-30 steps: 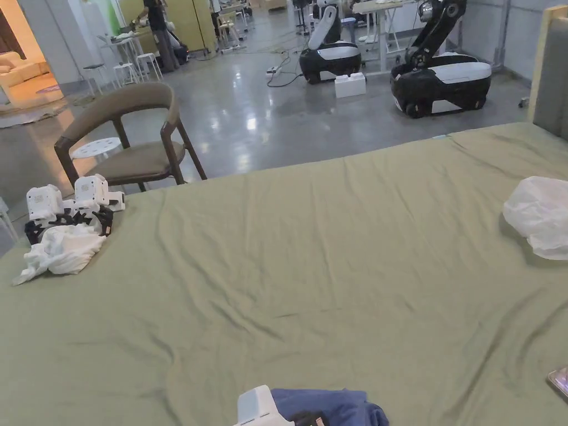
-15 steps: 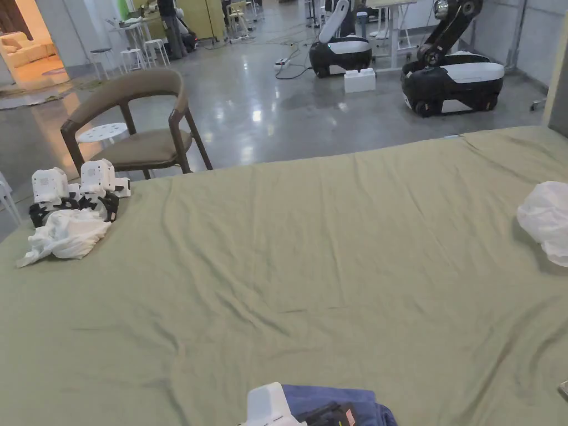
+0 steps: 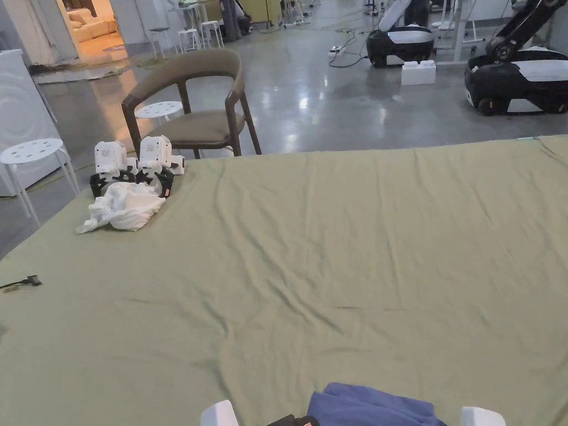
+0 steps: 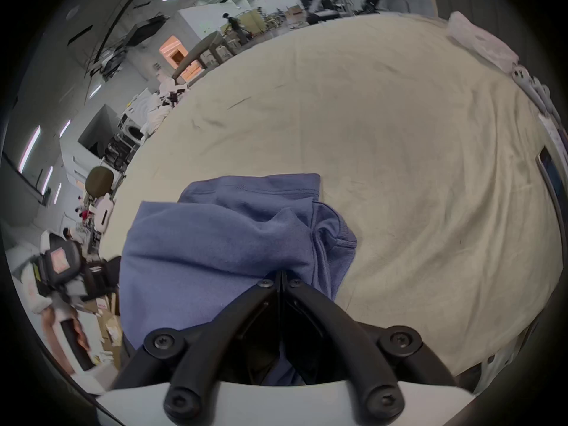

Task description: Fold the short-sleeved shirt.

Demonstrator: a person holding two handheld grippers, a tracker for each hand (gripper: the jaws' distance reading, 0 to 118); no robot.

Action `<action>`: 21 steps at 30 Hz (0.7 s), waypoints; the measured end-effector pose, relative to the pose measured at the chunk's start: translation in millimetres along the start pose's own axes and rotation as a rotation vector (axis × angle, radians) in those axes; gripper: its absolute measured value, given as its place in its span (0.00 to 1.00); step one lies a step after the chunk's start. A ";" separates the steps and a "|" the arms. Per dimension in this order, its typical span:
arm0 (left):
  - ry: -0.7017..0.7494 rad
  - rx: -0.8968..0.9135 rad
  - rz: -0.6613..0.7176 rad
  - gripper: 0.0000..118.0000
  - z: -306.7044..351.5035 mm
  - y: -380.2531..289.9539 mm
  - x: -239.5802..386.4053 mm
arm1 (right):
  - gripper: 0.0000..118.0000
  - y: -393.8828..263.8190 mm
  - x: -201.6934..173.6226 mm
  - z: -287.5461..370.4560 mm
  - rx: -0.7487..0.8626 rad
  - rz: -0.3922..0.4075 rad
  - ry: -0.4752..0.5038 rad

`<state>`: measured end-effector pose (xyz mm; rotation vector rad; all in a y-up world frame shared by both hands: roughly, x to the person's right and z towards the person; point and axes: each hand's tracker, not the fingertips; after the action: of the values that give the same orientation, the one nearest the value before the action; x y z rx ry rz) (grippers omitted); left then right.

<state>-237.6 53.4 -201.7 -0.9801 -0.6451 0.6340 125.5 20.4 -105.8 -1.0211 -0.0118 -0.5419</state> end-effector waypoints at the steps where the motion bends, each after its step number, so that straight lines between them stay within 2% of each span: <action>1: -0.008 -0.017 0.018 0.81 -8.3 -1.0 -3.3 | 0.00 1.5 -0.8 -2.0 -0.005 0.019 -0.007; 4: -0.009 -0.050 0.039 0.79 -34.1 -6.6 -6.2 | 0.00 -1.1 -3.0 -3.4 -0.003 0.034 -0.017; 7: -0.070 -0.113 0.079 0.75 -58.0 -12.2 -9.7 | 0.00 0.3 -0.8 -3.8 -0.004 0.033 -0.016; 8: -0.052 -0.098 0.069 0.66 -61.0 -12.1 -7.3 | 0.00 -0.5 -0.8 -2.8 -0.006 0.029 -0.012; 9: 0.009 -0.088 0.060 0.48 -64.4 -13.4 -3.7 | 0.00 -0.2 1.0 -2.9 -0.008 0.022 -0.010; 10: 0.051 -0.081 0.049 0.40 -66.2 -14.9 -2.8 | 0.00 -0.6 2.9 -3.3 -0.008 0.008 0.001; 14: 0.042 -0.083 0.045 0.34 -62.4 -14.6 2.5 | 0.00 -3.9 2.6 -4.0 0.001 -0.006 0.002; 17: 0.055 -0.085 0.022 0.32 -58.5 -9.5 11.8 | 0.00 -5.2 -4.0 0.0 0.012 0.022 -0.015; 19: 0.015 -0.071 0.038 0.30 -46.4 -3.3 14.0 | 0.00 -5.3 -4.4 10.3 0.029 0.022 0.005; 21: -0.052 -0.024 0.032 0.30 -21.8 9.8 15.6 | 0.00 -13.0 -10.7 36.1 0.163 0.019 0.062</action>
<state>-213.3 57.2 -216.1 -1.0011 -0.6850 0.6834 119.2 48.9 -78.8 -0.8443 0.0086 -0.5462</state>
